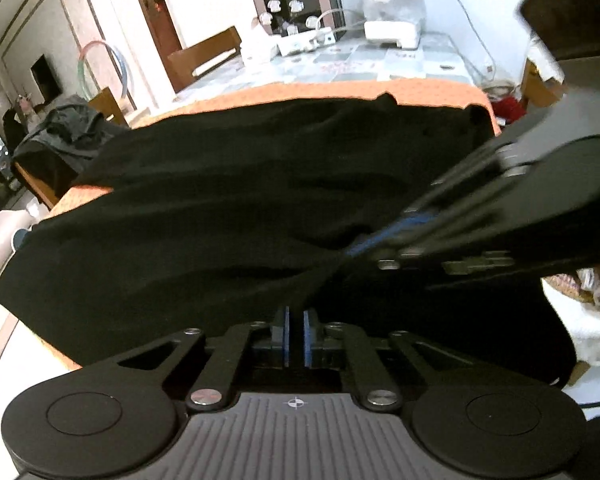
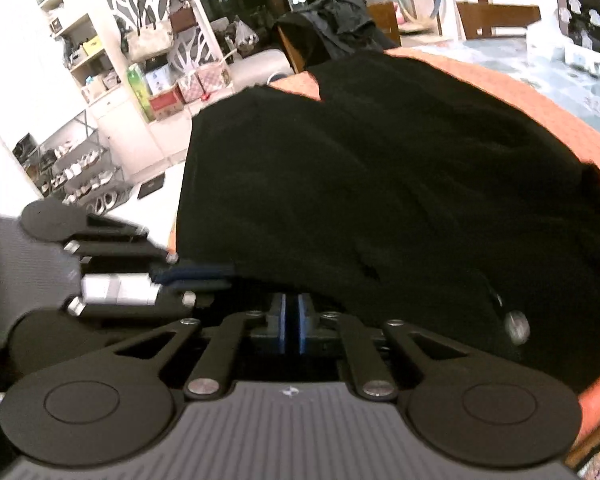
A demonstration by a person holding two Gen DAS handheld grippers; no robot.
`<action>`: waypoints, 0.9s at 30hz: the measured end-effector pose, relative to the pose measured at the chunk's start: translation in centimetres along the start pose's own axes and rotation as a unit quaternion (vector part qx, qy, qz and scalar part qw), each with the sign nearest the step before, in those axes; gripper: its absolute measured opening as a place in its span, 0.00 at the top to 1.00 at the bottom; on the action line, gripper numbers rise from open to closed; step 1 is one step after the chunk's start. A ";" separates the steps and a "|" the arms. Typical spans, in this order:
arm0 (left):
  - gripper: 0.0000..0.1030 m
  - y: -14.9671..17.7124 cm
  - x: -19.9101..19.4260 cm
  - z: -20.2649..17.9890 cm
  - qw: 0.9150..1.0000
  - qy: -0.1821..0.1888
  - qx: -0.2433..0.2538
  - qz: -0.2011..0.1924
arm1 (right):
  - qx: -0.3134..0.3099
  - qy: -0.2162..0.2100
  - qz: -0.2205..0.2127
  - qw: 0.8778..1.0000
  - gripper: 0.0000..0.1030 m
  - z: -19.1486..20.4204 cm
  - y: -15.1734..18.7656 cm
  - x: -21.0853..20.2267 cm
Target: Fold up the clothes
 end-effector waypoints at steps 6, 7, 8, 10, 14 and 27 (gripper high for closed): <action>0.92 -0.5 0.4 0.9 0.999 0.001 -0.032 0.003 | -0.008 -0.024 0.034 0.999 0.94 0.5 -0.7 3.0; 0.92 -0.5 0.4 0.9 0.999 0.002 -0.033 0.002 | -0.009 -0.025 0.042 0.999 0.94 0.7 -0.3 3.0; 0.92 -0.5 0.3 0.9 0.999 0.003 -0.033 0.000 | -0.009 -0.027 0.051 0.998 0.94 0.9 0.1 3.0; 0.92 -0.5 0.2 0.9 0.999 0.005 -0.035 -0.003 | -0.009 -0.030 0.068 0.997 0.94 1.4 0.9 3.1; 0.92 -0.4 -0.1 1.0 0.999 0.009 -0.039 -0.008 | -0.009 -0.018 0.046 0.999 0.92 1.5 0.1 2.6; 0.92 -0.1 -0.3 1.7 0.998 0.024 -0.065 -0.010 | -0.102 -0.008 0.048 0.994 0.54 2.3 0.4 5.2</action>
Point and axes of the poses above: each gripper's, at about its wrist camera, not at the fingertips, and x roughly the way its jaws point, z to its left, y to its underside, the point moved 2 cm from there along x, roughly the way its jaws point, and after that the axes turned 12 degrees about -x, right-handed, at the moved point
